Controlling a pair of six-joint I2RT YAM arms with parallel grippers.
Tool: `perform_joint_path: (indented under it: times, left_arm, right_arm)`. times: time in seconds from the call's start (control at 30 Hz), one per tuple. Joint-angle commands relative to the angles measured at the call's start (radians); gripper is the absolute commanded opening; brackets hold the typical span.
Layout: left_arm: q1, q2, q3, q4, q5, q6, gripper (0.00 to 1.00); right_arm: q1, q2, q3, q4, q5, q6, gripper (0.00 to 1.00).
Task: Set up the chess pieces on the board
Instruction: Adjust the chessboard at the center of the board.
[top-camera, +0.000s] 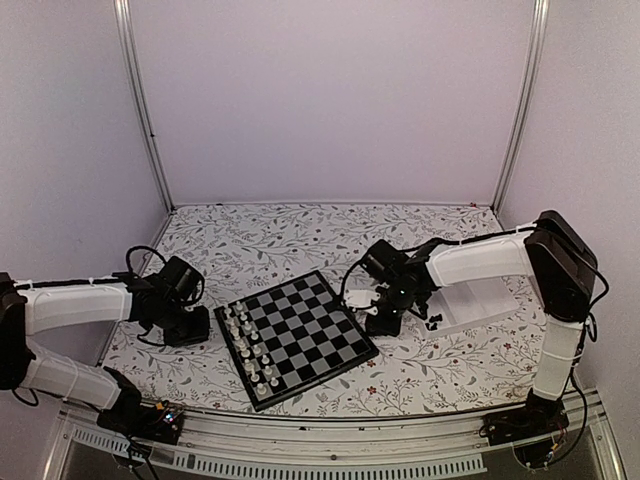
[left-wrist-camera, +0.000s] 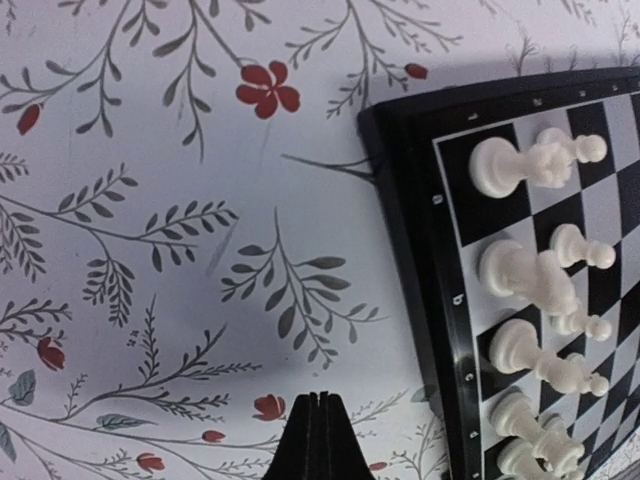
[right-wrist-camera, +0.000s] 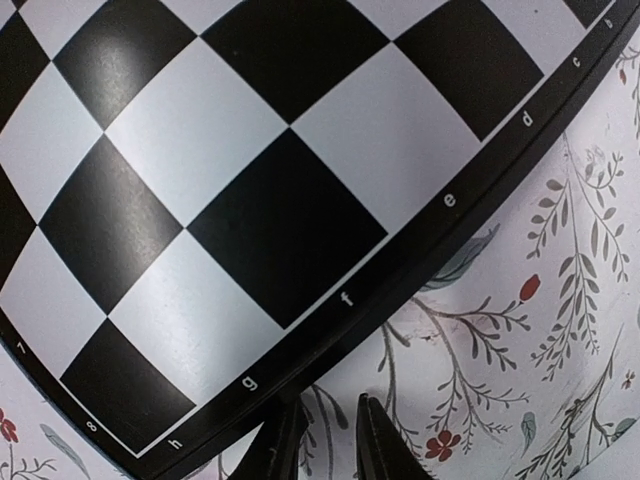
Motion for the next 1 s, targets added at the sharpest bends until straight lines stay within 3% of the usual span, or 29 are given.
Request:
perform_joint_path:
  times: [0.0,0.3,0.97]
  left_arm:
    - [0.023,0.015,-0.041,0.1,0.012,-0.019,0.0]
    - [0.048,0.108,-0.035,0.237,0.065,0.03,0.0]
    - [0.062,0.287,0.079,0.432,0.175,0.108,0.0]
  right_arm:
    - [0.021,-0.023,-0.034,-0.031,-0.039,0.018,0.22]
    - [0.045,-0.119,-0.138,-0.019,-0.164,0.006,0.22]
    - [0.096,-0.182,-0.212,-0.004,-0.2,-0.034,0.22]
